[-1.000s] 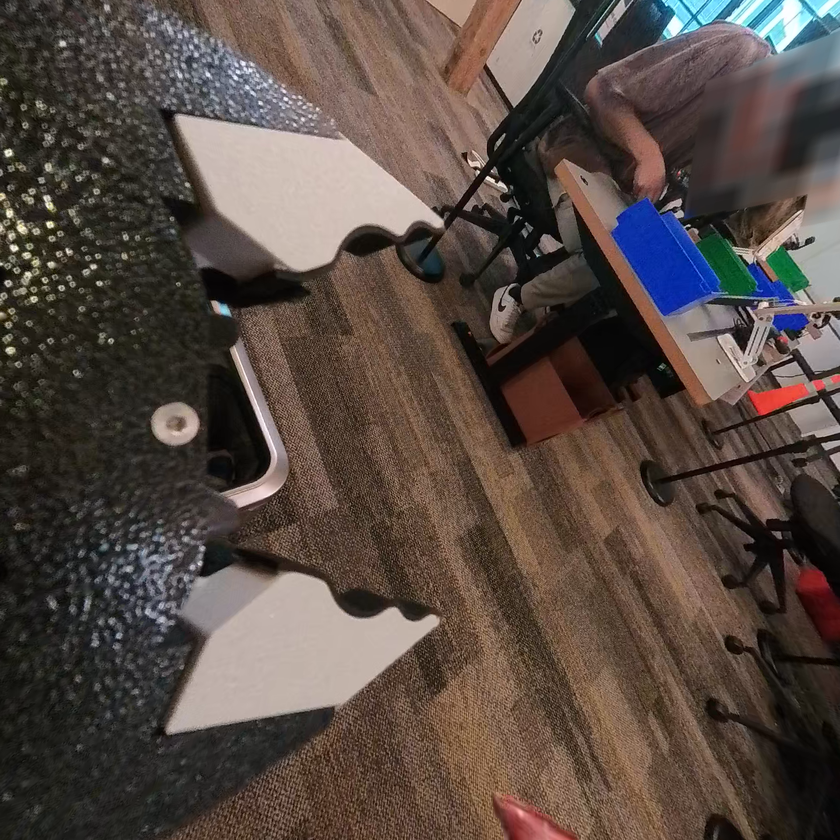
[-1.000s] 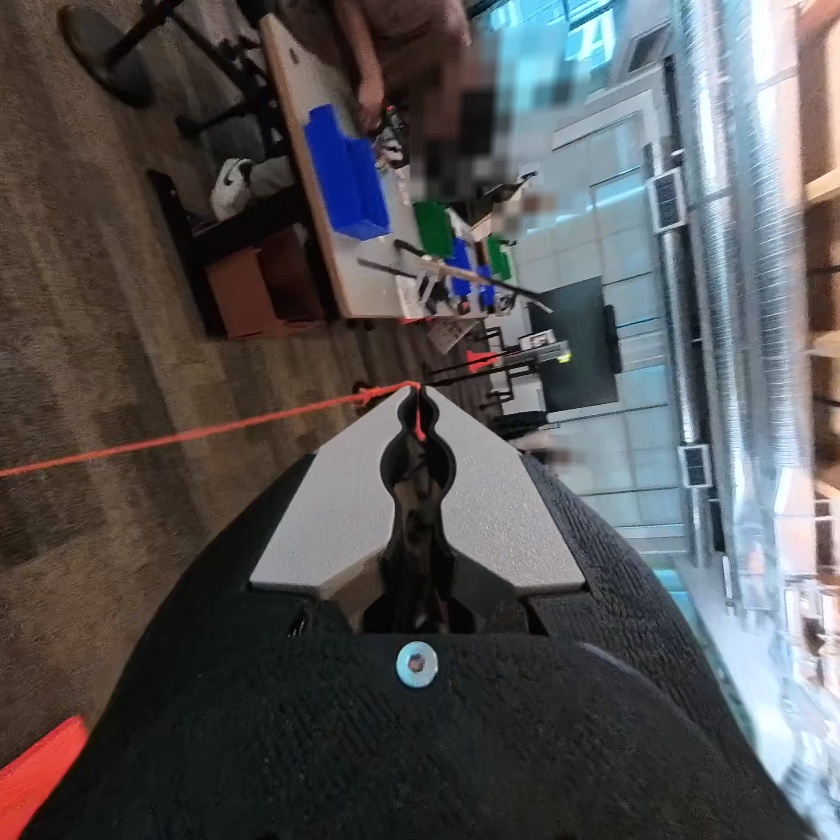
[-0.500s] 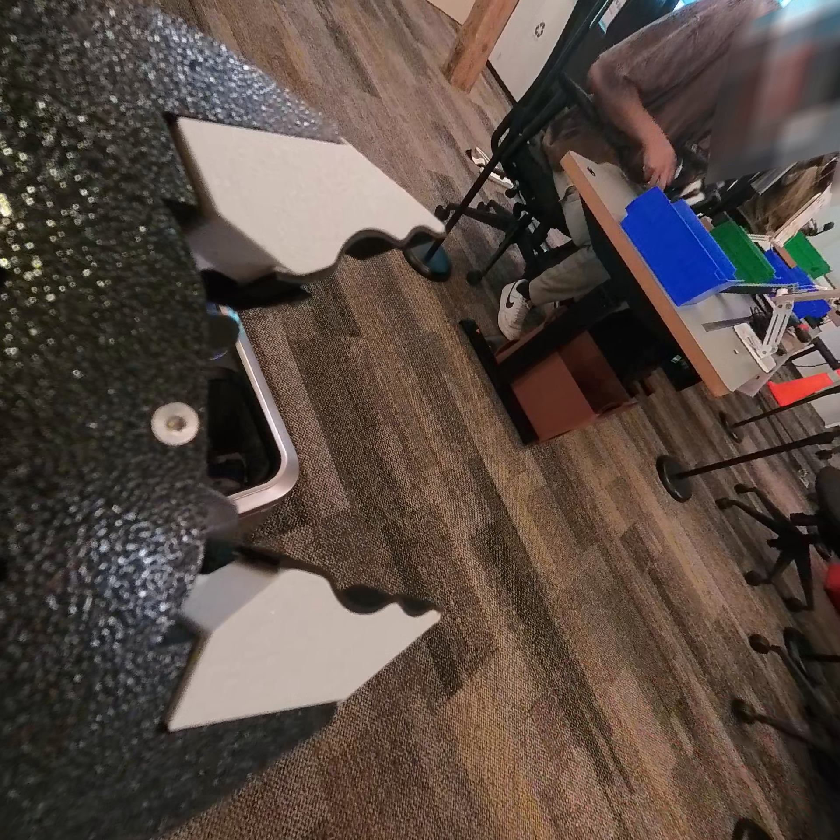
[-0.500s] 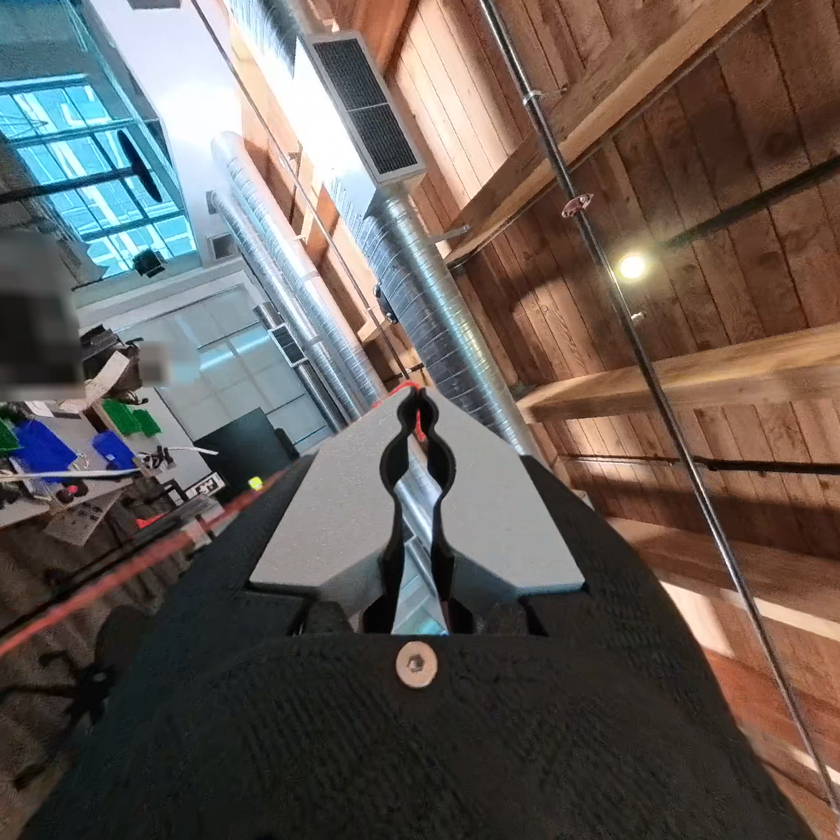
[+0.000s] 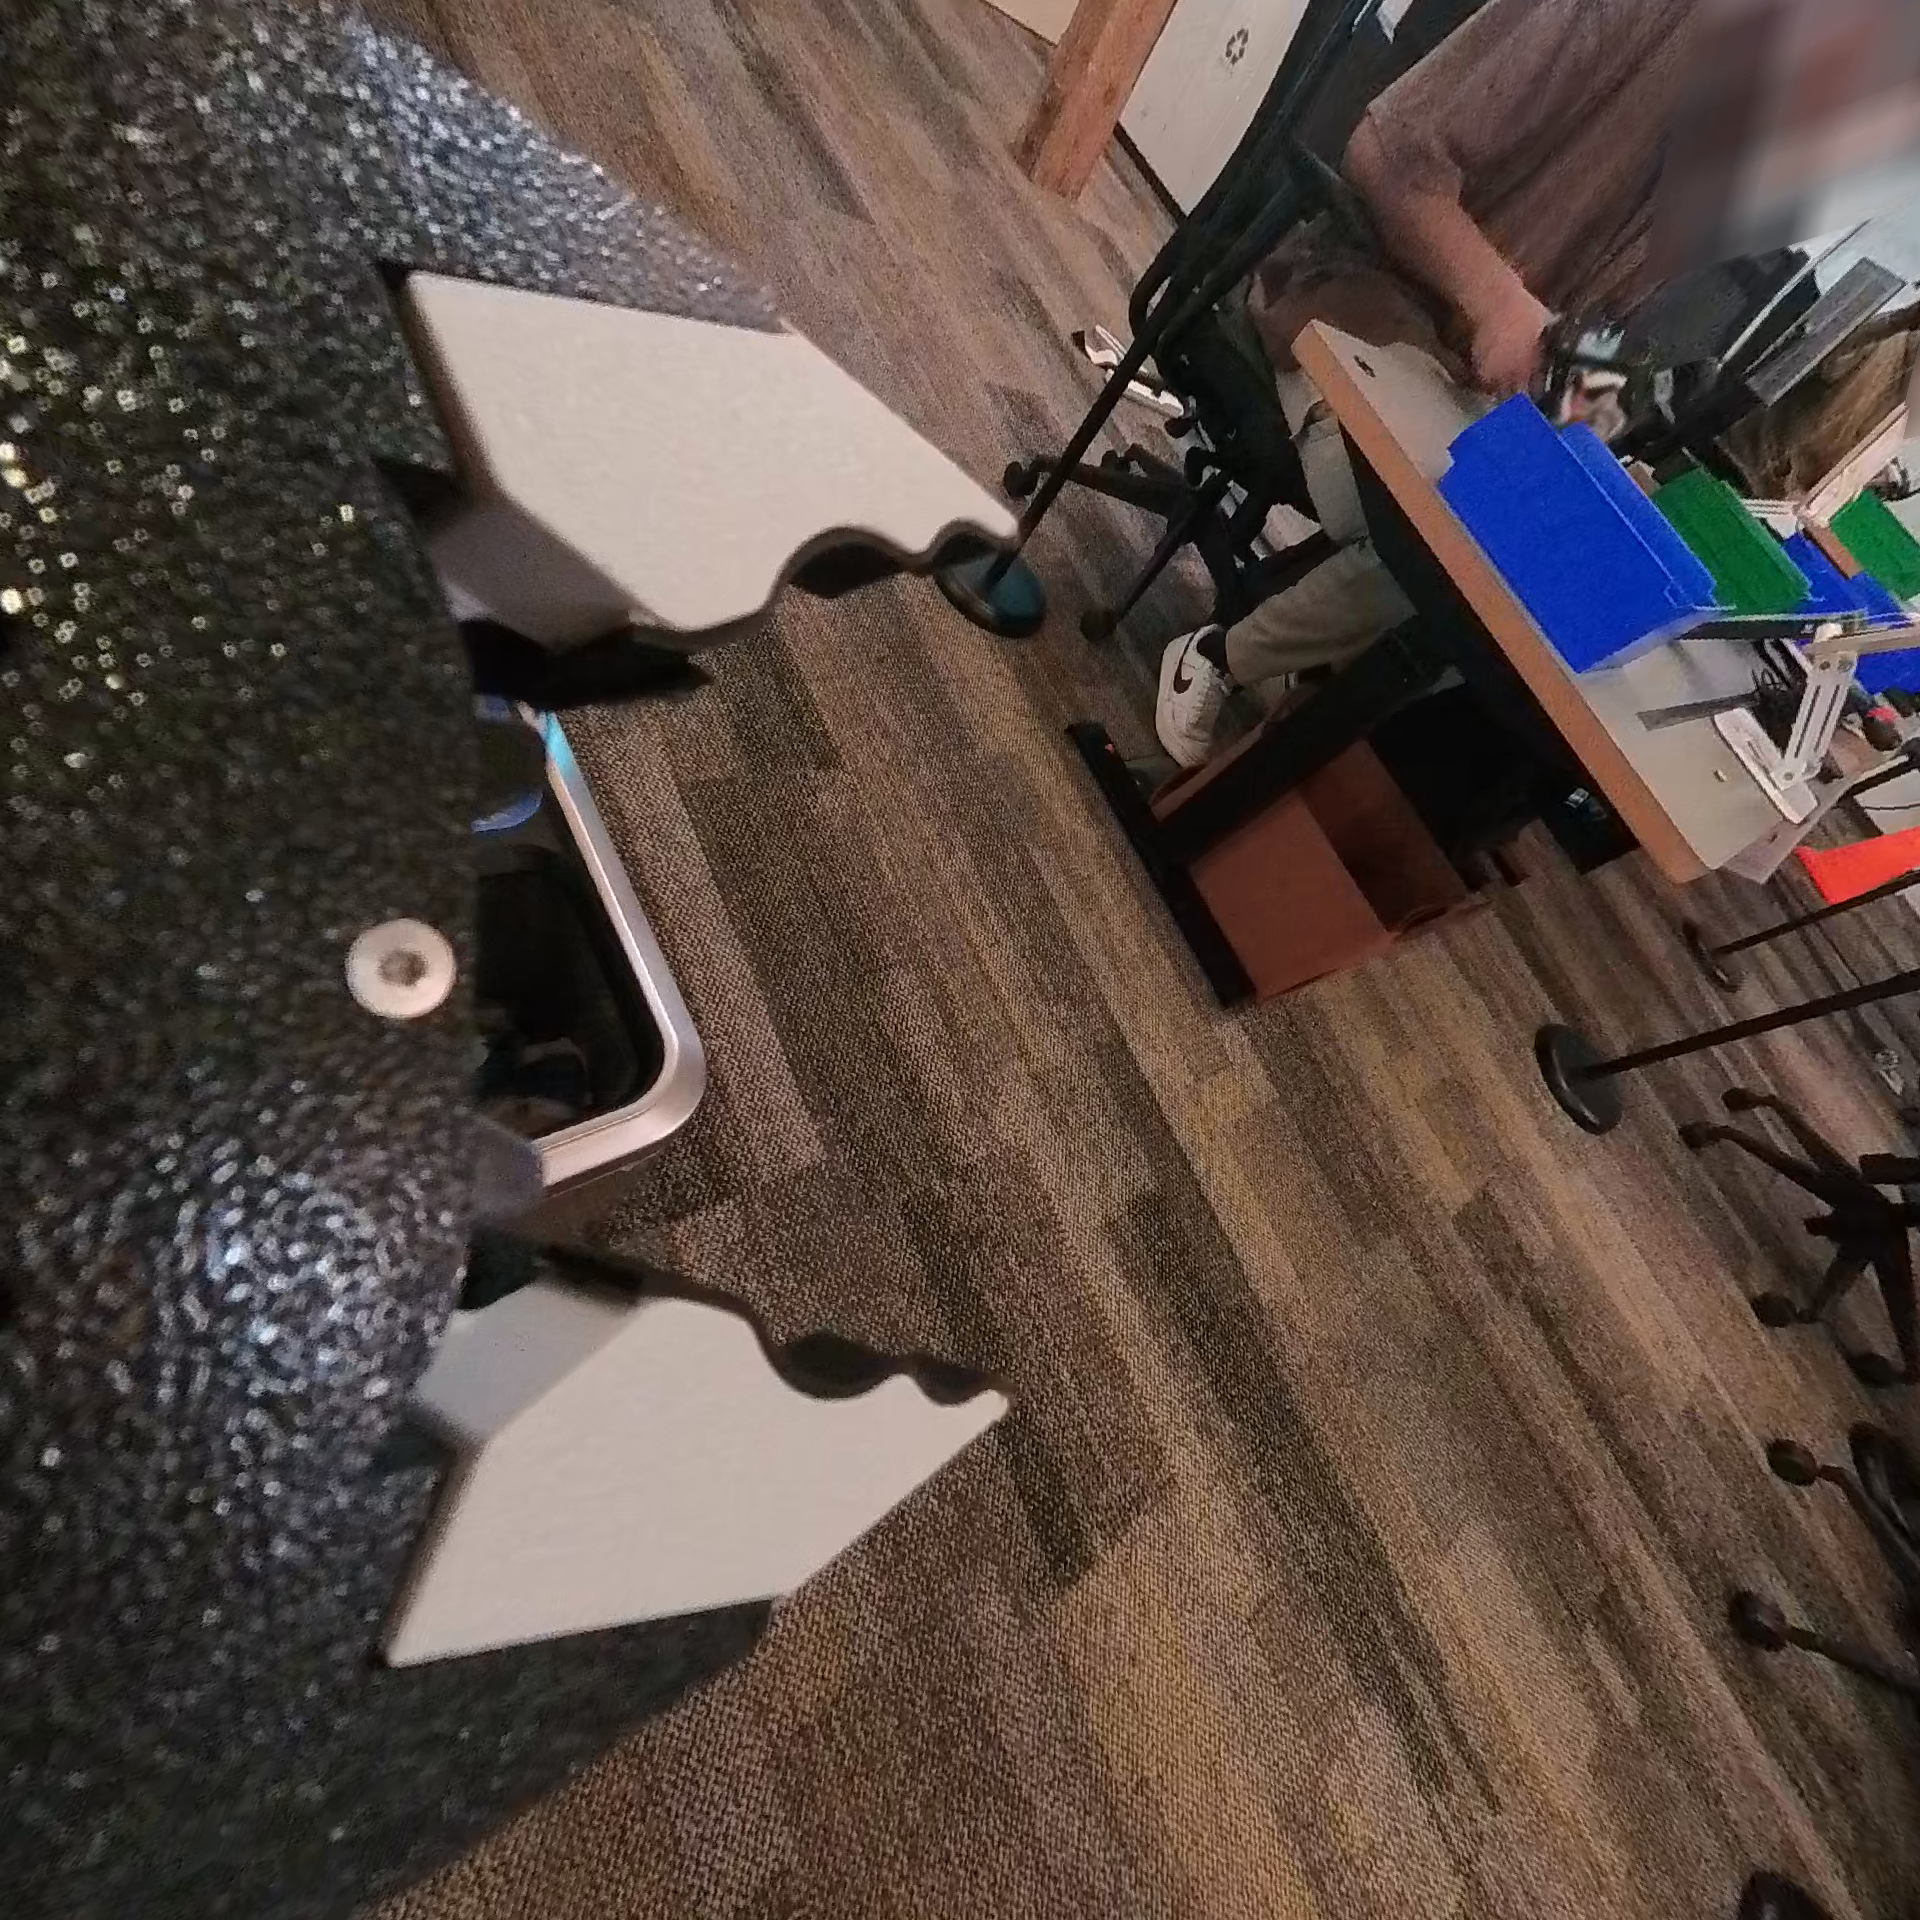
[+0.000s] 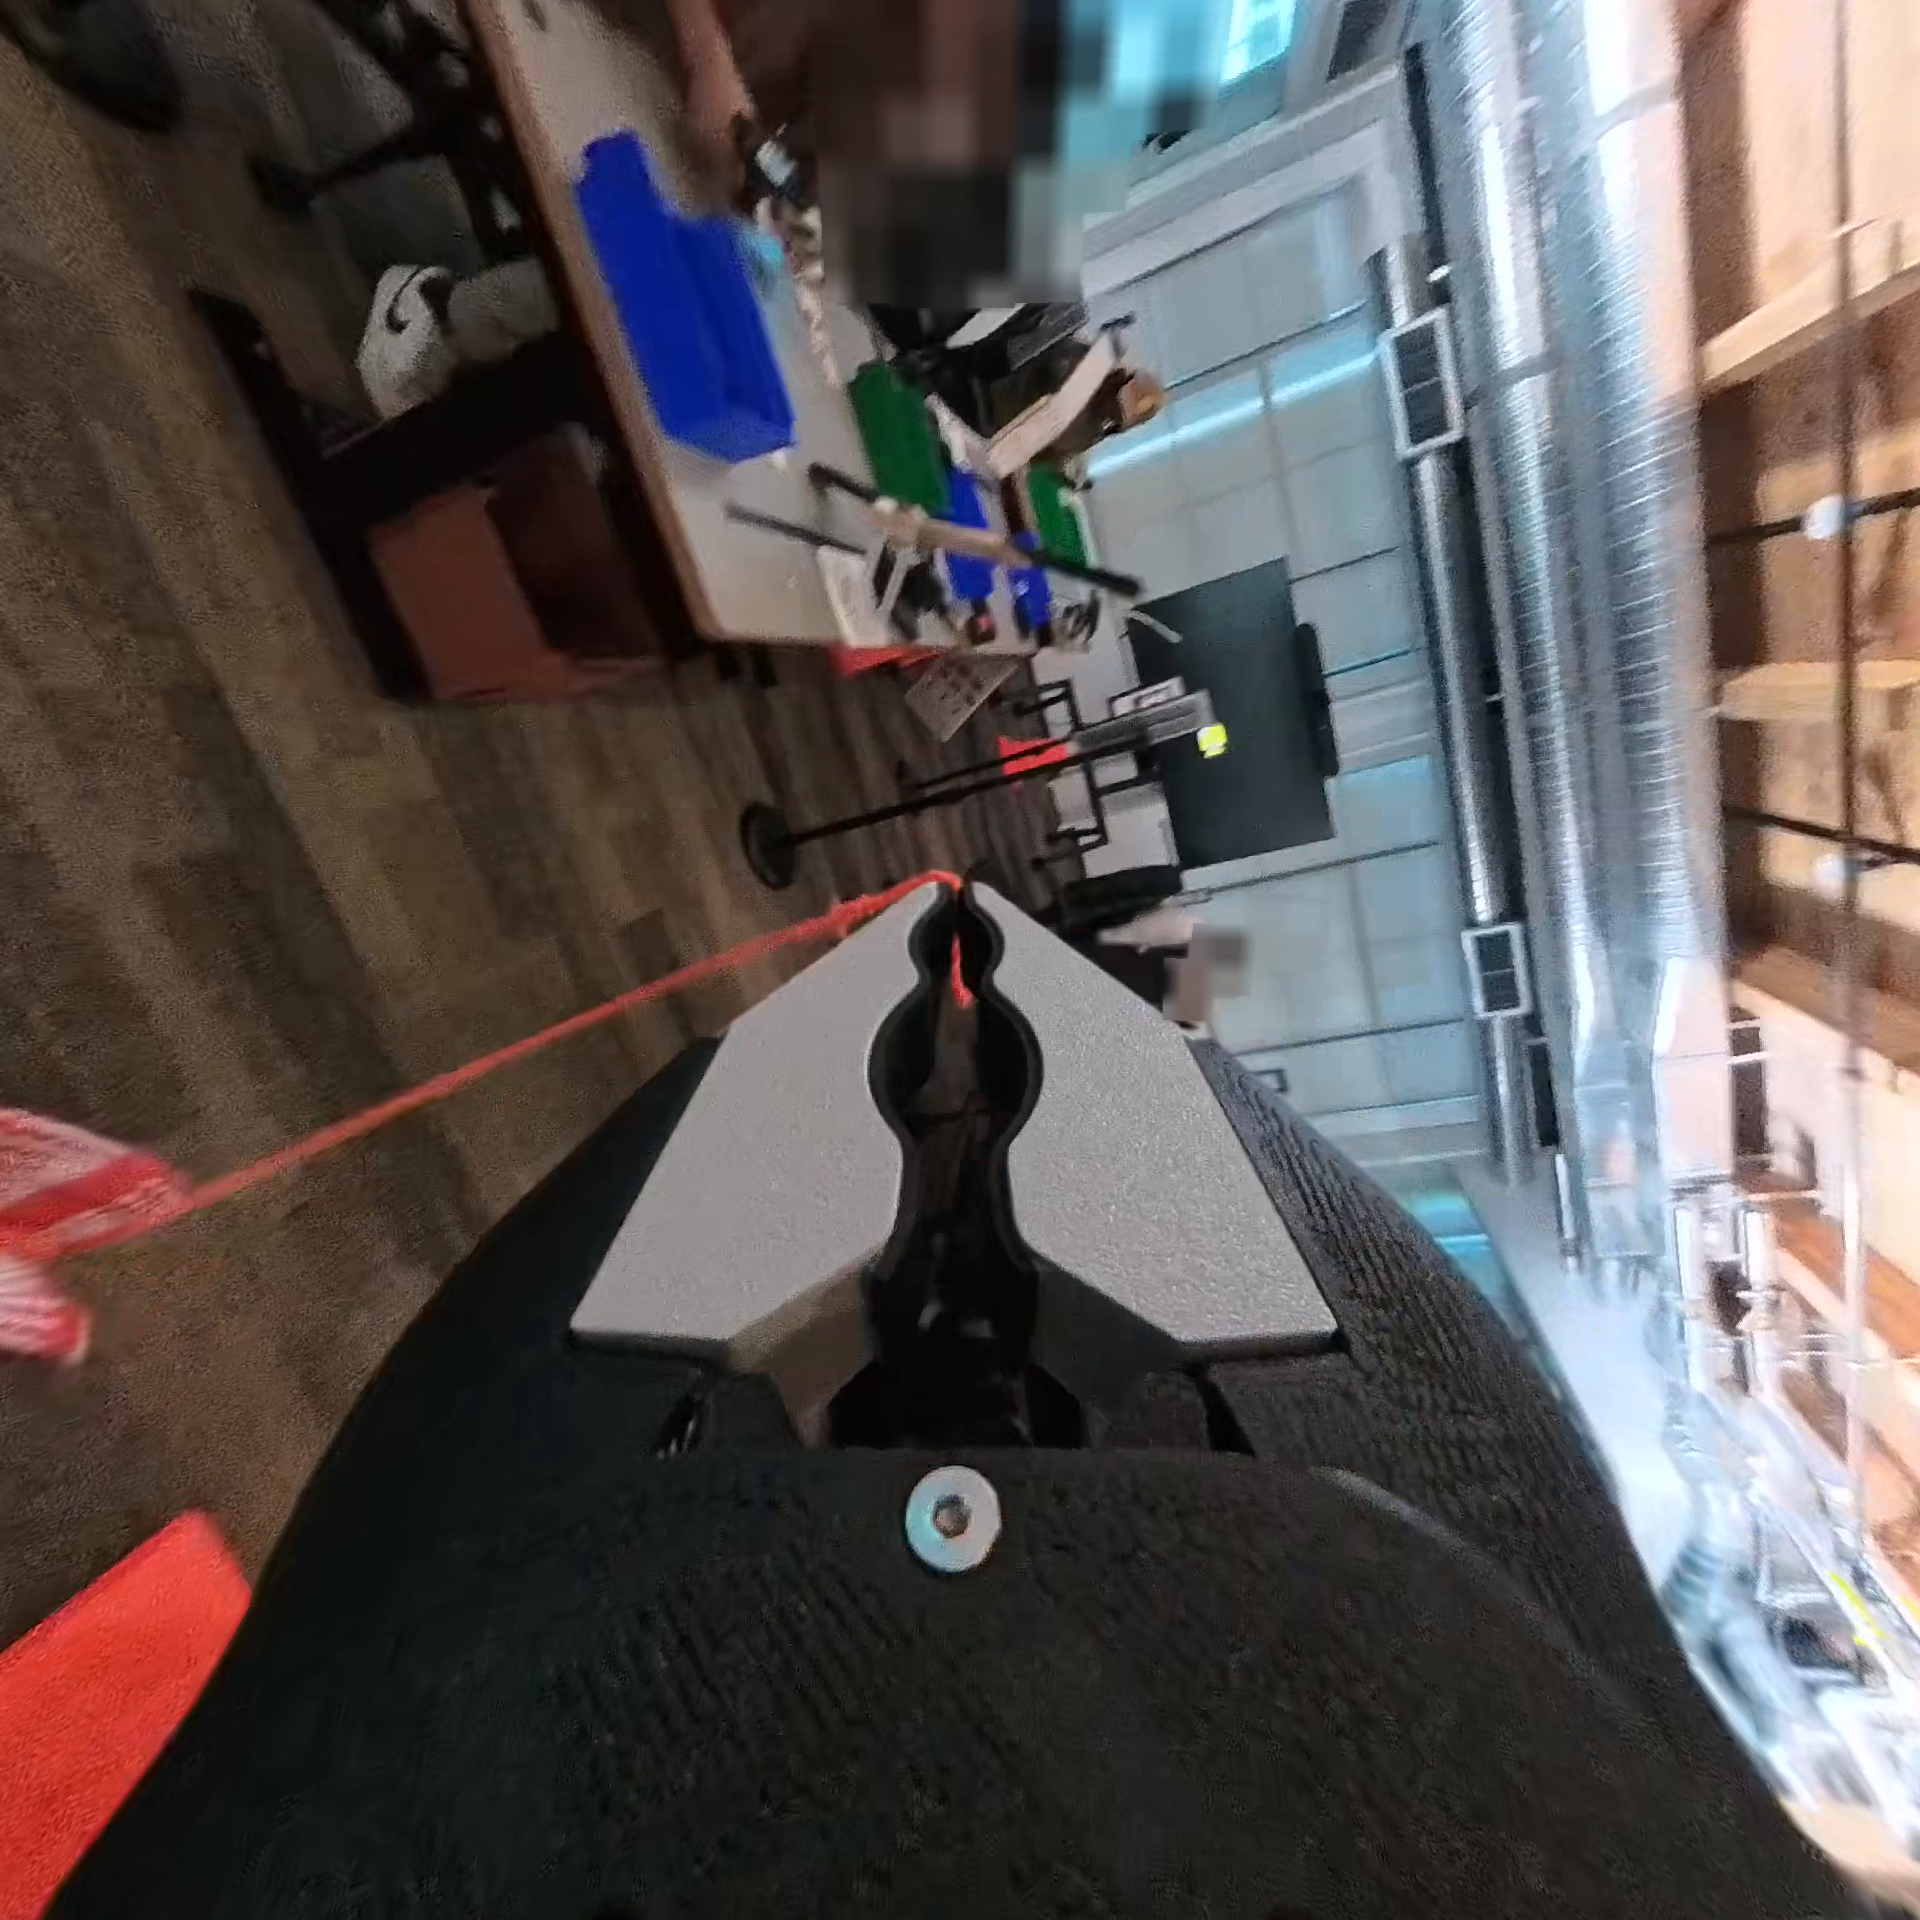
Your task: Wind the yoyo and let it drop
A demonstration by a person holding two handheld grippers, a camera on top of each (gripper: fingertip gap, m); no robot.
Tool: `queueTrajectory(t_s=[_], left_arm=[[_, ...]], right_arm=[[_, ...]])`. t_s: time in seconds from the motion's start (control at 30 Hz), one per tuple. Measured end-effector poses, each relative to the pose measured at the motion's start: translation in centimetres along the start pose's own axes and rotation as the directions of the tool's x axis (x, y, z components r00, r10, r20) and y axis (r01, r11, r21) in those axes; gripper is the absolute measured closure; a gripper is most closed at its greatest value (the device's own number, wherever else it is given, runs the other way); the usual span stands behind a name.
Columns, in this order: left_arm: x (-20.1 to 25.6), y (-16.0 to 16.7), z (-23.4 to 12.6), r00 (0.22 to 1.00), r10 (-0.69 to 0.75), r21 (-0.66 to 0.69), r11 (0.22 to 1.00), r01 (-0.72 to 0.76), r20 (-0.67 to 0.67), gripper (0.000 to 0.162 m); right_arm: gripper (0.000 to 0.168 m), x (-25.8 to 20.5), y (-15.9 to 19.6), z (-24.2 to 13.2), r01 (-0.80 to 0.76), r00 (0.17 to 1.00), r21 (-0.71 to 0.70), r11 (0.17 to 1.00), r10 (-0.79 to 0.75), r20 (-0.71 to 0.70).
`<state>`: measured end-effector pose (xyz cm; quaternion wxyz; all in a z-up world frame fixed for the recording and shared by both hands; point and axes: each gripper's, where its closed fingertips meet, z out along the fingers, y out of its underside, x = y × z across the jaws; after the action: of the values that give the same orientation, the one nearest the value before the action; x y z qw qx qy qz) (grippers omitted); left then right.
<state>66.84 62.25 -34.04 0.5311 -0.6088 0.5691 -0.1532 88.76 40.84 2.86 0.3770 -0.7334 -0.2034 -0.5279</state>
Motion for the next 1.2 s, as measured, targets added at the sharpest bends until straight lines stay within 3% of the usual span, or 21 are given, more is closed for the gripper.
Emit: queueTrajectory(t_s=[0.1, 0.17, 0.23, 0.3, 0.4, 0.63, 0.7, 0.77, 0.83, 0.9, 1.0, 1.2], left_arm=[[0.2, 0.2, 0.2, 1.000, 0.004, -0.008, 1.000, -0.004, -0.006, 0.018], [0.4, 0.2, 0.3, 1.000, 0.006, -0.015, 1.000, -0.006, -0.013, 0.019], [0.4, 0.5, 0.2, 1.000, 0.011, -0.024, 1.000, -0.011, -0.017, 0.019], [0.5, 0.5, 0.2, 1.000, 0.014, -0.030, 0.999, -0.015, -0.020, 0.019], [0.5, 0.6, 0.3, 1.000, 0.018, -0.035, 0.999, -0.019, -0.020, 0.019], [0.5, 0.7, 0.3, 0.999, 0.028, -0.038, 0.999, -0.029, -0.016, 0.019], [0.5, 0.7, 0.3, 0.999, 0.031, -0.038, 0.999, -0.032, -0.015, 0.019], [0.5, 0.7, 0.4, 0.999, 0.031, -0.039, 0.999, -0.032, -0.013, 0.019], [0.4, 0.6, 0.3, 0.999, 0.031, -0.038, 0.999, -0.031, -0.011, 0.019], [0.4, 0.6, 0.3, 1.000, 0.031, -0.034, 0.999, -0.031, -0.005, 0.019], [0.4, 0.5, 0.3, 0.999, 0.032, -0.033, 0.999, -0.032, -0.004, 0.019], [0.5, 0.7, 0.4, 0.999, 0.038, -0.040, 0.998, -0.038, -0.005, 0.019]], right_arm=[[0.168, -13.4, 5.6, -0.2, -0.064, 0.986, -0.098, 0.993, 0.078, 0.149], [0.168, -19.6, 8.0, -0.4, -0.086, 0.970, -0.153, 0.984, 0.118, 0.215], [0.168, -22.6, 8.7, -0.3, -0.105, 0.959, -0.170, 0.980, 0.145, 0.244], [0.168, -22.8, 7.9, 0.3, -0.107, 0.954, -0.144, 0.984, 0.142, 0.266], [0.168, -18.3, 4.2, 1.8, -0.063, 0.966, 0.000, 0.998, 0.061, 0.250], [0.168, 0.0, -3.2, 5.3, 0.155, 0.967, 0.154, 0.976, -0.182, 0.179], [0.168, 7.9, -4.6, 5.8, 0.266, 0.957, 0.130, 0.955, -0.278, 0.082], [0.168, 20.1, -6.9, 4.9, 0.371, 0.913, 0.048, 0.927, -0.355, -0.200], [0.168, 32.6, -10.2, 0.7, 0.311, 0.847, 0.026, 0.950, -0.265, -0.461], [0.168, 38.7, -13.1, -2.7, 0.214, 0.863, 0.135, 0.967, -0.123, -0.490], [0.168, 39.9, -14.3, -2.8, 0.215, 0.892, 0.100, 0.972, -0.154, -0.425], [0.168, 32.0, -13.9, 1.6, 0.250, 0.931, 0.097, 0.963, -0.212, -0.297]])
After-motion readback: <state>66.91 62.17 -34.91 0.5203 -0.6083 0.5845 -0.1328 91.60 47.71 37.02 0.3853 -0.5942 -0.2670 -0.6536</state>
